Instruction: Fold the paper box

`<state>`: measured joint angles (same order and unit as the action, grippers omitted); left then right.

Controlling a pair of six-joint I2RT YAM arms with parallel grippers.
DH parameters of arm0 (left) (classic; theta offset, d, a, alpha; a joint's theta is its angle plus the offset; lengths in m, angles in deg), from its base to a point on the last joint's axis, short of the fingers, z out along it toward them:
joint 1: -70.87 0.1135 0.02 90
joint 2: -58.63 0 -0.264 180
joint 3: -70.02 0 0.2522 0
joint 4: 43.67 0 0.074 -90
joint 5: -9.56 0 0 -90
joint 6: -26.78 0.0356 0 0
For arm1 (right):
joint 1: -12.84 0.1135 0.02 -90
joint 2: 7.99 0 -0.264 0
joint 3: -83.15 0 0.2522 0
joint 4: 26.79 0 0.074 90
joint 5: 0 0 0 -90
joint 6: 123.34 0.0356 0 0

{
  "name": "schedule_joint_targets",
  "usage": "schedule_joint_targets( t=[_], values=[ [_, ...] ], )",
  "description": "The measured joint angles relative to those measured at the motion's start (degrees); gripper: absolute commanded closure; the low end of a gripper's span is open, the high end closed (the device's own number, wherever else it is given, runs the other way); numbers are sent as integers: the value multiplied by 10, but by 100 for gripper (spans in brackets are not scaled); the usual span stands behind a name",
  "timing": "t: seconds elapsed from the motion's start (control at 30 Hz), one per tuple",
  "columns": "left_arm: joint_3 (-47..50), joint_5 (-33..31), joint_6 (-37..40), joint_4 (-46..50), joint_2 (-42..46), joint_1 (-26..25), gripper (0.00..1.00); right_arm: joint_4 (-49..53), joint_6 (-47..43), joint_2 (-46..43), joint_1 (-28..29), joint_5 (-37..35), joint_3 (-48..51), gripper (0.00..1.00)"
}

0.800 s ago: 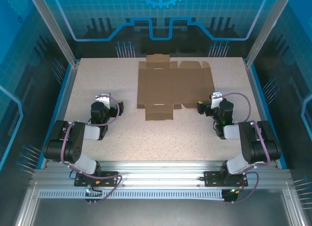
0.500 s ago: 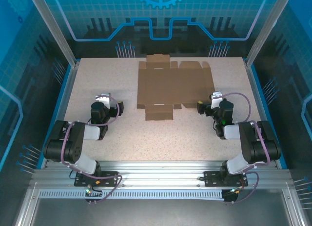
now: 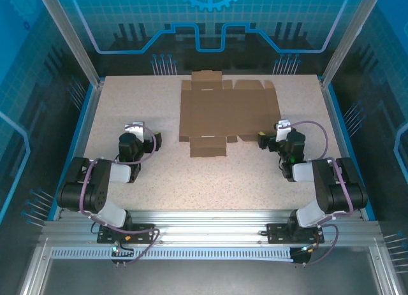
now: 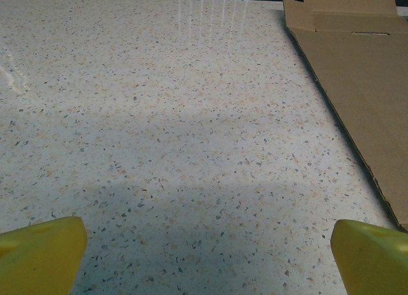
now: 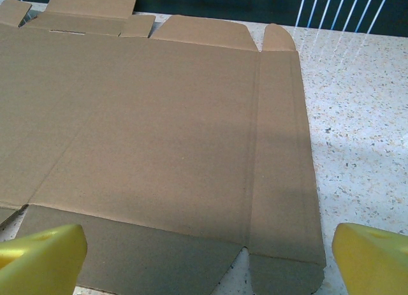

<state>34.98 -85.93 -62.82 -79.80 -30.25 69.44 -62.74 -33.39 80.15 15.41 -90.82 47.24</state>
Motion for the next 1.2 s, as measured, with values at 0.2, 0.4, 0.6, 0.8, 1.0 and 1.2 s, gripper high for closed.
schedule_joint_targets(
  t=[0.2, 0.4, 0.6, 0.8, 1.0, 1.2],
  values=[
    [0, 0, 0, 0, 0, 0, 1, 0, 0, 0, 0, 0, 0, 0],
    [0, 0, 0, 0, 0, 0, 1, 0, 0, 0, 0, 0, 0, 0],
    [0, 0, 0, -1, 0, 0, 1, -2, 0, 0, 0, -1, 0, 0],
    [0, -10, 0, 15, 26, 0, 1, -11, -2, -28, 3, -9, 26, 0],
    [-34, -40, -30, 170, 183, -18, 1, 97, -12, -174, 58, -54, 5, 0],
    [-119, -38, -114, 355, 315, -49, 1, 266, 47, -236, 68, -43, -110, 0]
  ],
)
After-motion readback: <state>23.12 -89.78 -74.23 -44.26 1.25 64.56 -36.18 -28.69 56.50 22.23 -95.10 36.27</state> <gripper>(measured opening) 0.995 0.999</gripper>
